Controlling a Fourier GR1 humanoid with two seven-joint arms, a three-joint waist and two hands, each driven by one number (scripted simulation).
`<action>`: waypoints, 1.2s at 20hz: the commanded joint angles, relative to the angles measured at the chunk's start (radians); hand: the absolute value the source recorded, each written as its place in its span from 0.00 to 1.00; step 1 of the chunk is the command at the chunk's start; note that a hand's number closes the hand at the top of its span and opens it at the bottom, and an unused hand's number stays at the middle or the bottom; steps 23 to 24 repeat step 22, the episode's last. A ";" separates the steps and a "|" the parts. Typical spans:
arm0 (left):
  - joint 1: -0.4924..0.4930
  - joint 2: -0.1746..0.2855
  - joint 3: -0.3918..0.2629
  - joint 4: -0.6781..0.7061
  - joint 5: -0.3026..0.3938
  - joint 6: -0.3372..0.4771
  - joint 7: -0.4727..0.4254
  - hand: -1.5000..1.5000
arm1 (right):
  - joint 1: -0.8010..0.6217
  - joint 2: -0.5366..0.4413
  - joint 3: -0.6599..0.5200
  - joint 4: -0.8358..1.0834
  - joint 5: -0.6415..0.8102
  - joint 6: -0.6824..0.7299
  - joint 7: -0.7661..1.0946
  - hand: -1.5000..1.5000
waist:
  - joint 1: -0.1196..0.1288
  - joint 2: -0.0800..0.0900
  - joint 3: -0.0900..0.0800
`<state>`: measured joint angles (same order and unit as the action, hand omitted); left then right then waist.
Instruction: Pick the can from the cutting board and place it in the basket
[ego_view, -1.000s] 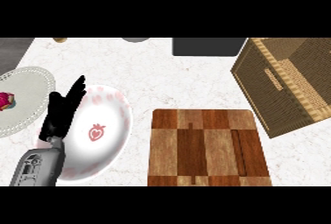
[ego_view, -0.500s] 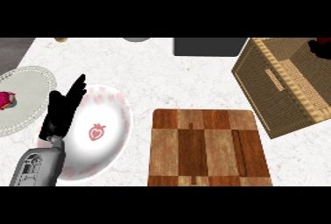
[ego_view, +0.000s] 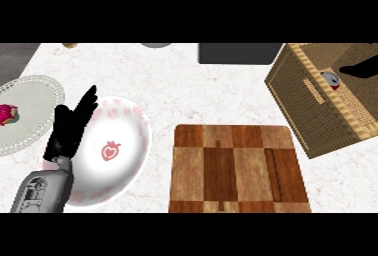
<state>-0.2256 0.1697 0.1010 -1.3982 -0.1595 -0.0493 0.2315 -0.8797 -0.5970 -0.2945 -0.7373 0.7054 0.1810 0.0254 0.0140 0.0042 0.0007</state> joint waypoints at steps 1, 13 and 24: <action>0.018 0.033 0.025 0.021 0.025 -0.042 -0.036 0.50 | -0.014 0.012 -0.050 0.043 -0.042 -0.064 -0.046 0.00 | -0.001 0.000 0.000; 0.014 0.007 0.013 0.013 0.004 -0.005 0.005 0.50 | 0.042 -0.086 -0.249 0.030 -0.187 -0.215 -0.030 0.00 | -0.013 -0.005 -0.001; 0.021 0.000 0.005 0.002 -0.005 0.000 -0.013 0.50 | 0.183 -0.404 -0.455 0.279 -0.336 -0.020 -0.247 0.00 | -0.007 0.002 0.002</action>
